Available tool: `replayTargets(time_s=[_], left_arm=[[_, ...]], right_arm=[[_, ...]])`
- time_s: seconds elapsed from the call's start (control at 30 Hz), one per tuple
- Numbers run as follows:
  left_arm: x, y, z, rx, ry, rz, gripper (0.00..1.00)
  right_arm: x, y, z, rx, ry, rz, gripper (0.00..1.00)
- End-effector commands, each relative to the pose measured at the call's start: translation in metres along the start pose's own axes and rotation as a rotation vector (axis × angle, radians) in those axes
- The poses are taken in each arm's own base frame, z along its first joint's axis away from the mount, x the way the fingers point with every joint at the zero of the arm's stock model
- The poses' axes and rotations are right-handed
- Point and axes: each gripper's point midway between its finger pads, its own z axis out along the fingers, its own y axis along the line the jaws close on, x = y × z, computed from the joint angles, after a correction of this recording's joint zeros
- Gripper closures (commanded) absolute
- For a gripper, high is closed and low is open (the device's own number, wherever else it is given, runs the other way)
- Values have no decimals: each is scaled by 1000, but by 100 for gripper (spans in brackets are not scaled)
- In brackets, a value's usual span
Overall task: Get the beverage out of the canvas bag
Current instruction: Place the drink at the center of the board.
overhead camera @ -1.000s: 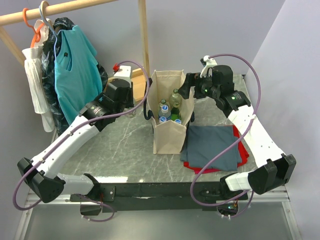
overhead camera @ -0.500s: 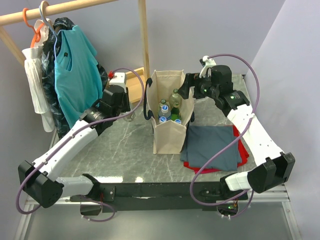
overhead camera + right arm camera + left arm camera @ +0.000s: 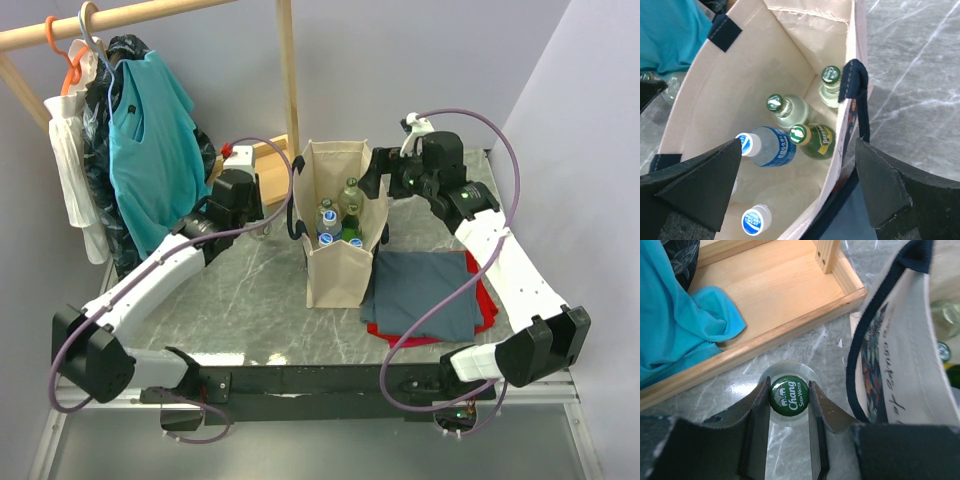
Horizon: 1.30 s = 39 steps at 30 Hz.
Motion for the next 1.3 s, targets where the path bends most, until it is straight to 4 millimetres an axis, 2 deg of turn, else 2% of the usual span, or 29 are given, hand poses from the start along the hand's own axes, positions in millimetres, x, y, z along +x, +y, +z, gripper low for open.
replayTargets(time_s=[0.0,0.3,0.67,1.27], left_arm=[[-65,-9,4,46,-206,-84,99],[-61,-1,32,50,-174,-89,99],[-49,-5,63,58,-137,-83,99],[-53,-1,83,5,-150,-69,99]], right_arm=[[-21,6,-22,10,-73,-40,0],[-36,4,-35,42,-126,-55,0],[-35,2,-32,51,-119,-50,0],[-33,-4,-31,81,-108,-58,0]])
